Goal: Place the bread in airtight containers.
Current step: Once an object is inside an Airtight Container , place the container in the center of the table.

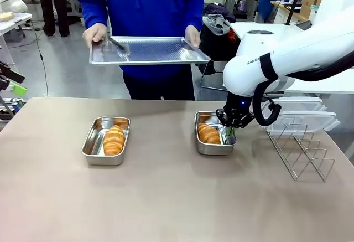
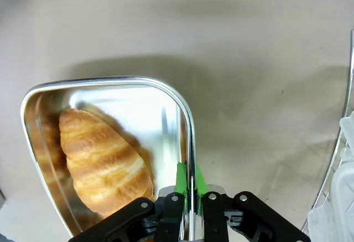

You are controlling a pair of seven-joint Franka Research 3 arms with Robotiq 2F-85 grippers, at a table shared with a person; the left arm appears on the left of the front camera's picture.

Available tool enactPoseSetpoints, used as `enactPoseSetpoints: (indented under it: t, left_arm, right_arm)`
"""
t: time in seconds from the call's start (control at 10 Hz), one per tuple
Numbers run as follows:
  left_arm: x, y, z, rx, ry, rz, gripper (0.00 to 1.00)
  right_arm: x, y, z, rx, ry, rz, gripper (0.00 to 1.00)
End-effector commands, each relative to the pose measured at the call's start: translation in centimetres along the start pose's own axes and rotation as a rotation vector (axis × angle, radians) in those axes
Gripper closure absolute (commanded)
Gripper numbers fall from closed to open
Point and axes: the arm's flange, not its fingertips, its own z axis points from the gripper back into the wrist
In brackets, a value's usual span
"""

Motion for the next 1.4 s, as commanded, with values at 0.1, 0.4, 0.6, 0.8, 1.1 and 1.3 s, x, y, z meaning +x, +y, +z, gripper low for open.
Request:
enactPoseSetpoints:
  t: [0.1,0.4,0.6,0.8,1.1,1.3]
  left_arm:
    - [0.0,0.2,0.2,-0.010,-0.004,-0.019,0.00]
    - [0.0,0.2,0.2,-0.010,-0.004,-0.019,0.00]
    - [0.0,0.2,0.2,-0.010,-0.004,-0.019,0.00]
    - [0.0,0.2,0.2,-0.010,-0.004,-0.019,0.00]
    - [0.0,0.2,0.2,-0.010,-0.004,-0.019,0.00]
    - [0.0,0.2,0.2,-0.010,-0.004,-0.019,0.00]
  right_arm:
    - [-0.1,0.1,-0.1,-0.046,-0.049,-0.003,0.41]
    - [-1.5,0.3,2.2,-0.031,-0.075,-0.016,0.00]
    - [-3.5,-0.1,6.5,0.011,-0.147,0.030,0.16]
    - [-5.5,-1.5,12.1,0.079,-0.259,0.189,0.00]
    - [-8.5,-6.3,17.9,0.157,-0.421,0.730,0.00]
    - [-10.7,-9.7,19.6,0.192,-0.503,0.947,0.00]
